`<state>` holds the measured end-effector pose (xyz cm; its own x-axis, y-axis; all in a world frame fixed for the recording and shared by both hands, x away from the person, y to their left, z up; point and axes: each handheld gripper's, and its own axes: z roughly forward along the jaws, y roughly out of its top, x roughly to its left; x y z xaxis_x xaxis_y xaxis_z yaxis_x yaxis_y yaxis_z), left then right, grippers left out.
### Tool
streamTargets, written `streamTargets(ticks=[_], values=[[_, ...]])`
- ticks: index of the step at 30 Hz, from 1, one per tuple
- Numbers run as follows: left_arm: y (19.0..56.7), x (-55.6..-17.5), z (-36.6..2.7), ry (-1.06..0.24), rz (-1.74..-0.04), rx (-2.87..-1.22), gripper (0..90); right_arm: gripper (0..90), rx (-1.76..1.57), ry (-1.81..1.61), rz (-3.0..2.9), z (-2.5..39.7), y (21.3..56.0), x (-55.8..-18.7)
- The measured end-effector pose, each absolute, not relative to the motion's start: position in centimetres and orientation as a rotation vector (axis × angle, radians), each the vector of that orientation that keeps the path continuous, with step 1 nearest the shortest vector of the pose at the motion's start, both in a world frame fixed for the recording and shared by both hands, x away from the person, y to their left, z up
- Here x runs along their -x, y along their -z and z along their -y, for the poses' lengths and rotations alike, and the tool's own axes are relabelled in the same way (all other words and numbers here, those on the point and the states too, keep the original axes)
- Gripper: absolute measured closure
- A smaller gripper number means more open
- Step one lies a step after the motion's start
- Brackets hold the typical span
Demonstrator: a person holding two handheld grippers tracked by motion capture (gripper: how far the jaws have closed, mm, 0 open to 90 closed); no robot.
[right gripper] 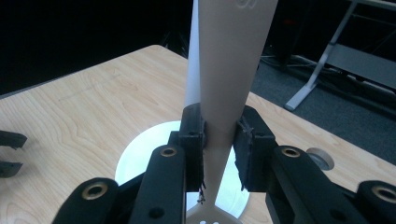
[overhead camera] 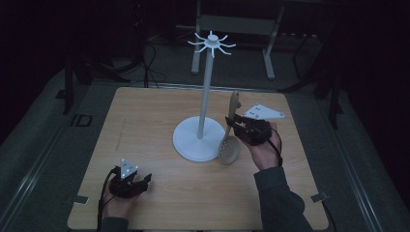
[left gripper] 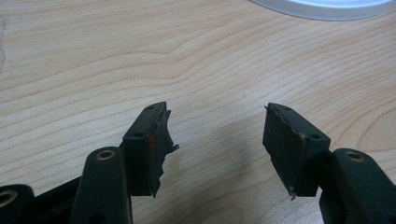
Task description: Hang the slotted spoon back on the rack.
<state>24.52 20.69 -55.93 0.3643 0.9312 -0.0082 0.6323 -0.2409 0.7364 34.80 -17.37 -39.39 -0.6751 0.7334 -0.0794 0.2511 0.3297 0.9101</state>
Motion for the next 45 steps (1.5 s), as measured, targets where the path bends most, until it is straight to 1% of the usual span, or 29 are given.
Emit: streamTargets(ticks=[24,45], values=[[55.9,-24.5,-20.7,-0.588,-1.355,-1.968,40.8,74.2,-0.870,-1.347,-2.078,17.5,37.4,-35.4],[55.9,-24.5,-20.8,-0.588,-1.360,-1.957,40.6,74.1,-0.847,-1.378,-2.038,16.9,34.6,-35.9]])
